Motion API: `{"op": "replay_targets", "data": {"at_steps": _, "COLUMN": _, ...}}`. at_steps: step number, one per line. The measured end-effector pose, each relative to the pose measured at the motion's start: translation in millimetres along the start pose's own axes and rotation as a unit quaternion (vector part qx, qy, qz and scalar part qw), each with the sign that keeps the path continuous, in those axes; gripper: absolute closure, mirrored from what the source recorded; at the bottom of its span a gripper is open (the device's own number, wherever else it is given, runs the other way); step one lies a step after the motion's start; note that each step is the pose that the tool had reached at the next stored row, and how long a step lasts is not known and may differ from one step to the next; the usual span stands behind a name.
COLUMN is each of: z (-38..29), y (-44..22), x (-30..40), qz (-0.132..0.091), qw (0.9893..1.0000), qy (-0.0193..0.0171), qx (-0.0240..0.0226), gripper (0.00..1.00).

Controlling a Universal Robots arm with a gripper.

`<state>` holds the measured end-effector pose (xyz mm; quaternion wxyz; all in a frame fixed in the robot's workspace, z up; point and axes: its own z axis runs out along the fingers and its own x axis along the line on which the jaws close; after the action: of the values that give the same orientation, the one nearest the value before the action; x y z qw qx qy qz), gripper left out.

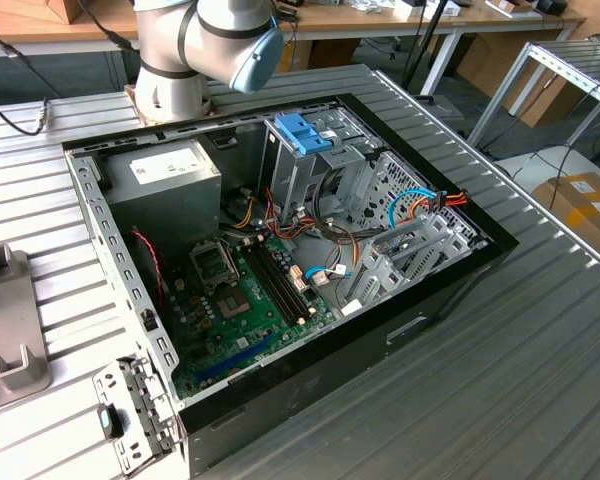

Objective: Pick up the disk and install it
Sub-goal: 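Reach for the disk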

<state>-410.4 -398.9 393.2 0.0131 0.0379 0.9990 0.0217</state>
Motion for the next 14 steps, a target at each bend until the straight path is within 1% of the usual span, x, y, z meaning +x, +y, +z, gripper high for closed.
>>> {"op": "replay_targets", "data": {"at_steps": 6, "z": 0.6, "y": 0.0, "x": 4.0, "qz": 0.0, "qw": 1.0, "qy": 0.0, "qx": -0.0001, "gripper": 0.9}}
{"op": "replay_targets", "data": {"at_steps": 7, "z": 0.7, "y": 0.0, "x": 5.8, "qz": 0.0, "qw": 1.0, "qy": 0.0, "qx": 0.0, "gripper": 0.9}}
{"op": "replay_targets", "data": {"at_steps": 14, "z": 0.9, "y": -0.5, "x": 12.3, "qz": 0.0, "qw": 1.0, "qy": 0.0, "qx": 0.0, "gripper": 0.9}}
